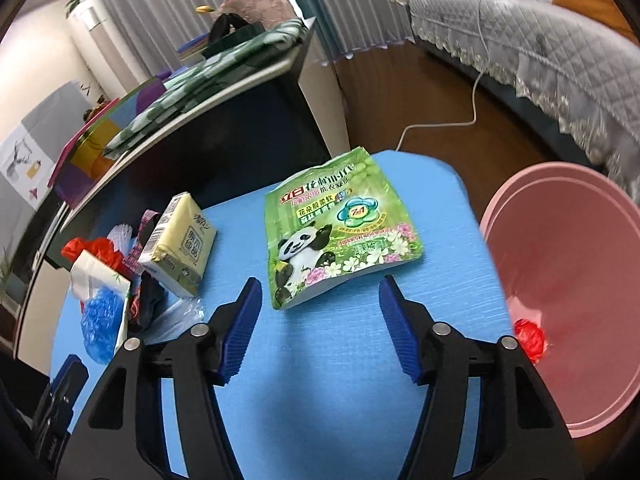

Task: Collect trash
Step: 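Close the left tool on the blue plastic bag while the right tool grasps the green panda bag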

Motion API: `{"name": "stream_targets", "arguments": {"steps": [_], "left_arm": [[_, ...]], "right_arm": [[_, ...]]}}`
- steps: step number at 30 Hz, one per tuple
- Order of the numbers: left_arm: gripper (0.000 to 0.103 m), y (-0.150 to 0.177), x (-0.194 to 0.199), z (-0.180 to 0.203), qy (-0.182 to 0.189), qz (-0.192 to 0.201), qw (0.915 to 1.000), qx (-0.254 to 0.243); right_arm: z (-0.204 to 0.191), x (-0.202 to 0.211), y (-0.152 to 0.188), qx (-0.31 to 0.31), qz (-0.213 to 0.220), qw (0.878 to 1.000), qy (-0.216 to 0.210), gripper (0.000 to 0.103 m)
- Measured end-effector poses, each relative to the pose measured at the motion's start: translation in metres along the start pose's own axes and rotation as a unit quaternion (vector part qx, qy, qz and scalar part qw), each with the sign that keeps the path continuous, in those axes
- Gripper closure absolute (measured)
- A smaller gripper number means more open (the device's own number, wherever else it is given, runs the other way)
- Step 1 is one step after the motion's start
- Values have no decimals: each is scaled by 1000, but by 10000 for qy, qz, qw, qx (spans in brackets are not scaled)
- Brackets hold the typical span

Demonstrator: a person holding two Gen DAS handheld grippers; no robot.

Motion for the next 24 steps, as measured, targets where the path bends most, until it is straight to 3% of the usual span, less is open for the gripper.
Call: {"name": "stream_targets", "arguments": {"steps": [2,10,19,24], "left_arm": [[53,-2,-3,0,-17,-3,10000,-3],[53,-9,-19,3,-39,-80,9999,56],[53,-8,-34,5,-61,-285,9995,126],[82,-5,-31,8,-20,-381,9992,71]], "right_arm": [[-1,-3,0,-57,13,10000,-14,47],[1,-7,-5,-169,33,9998,-93,81],[1,0,-7,-90,118,9997,-219,101],[-5,13,-10,95,223,9993,-275,102]]}}
Point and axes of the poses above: each gripper's, at about its wrist camera, not at the fingertips, and x roughly against the way its jaws point, z to its right, y to its underside, the point moved 7 cm from there along -x, roughly the way its jaws point, and after that the axes turned 1 degree about z, right-handed, at the moved point
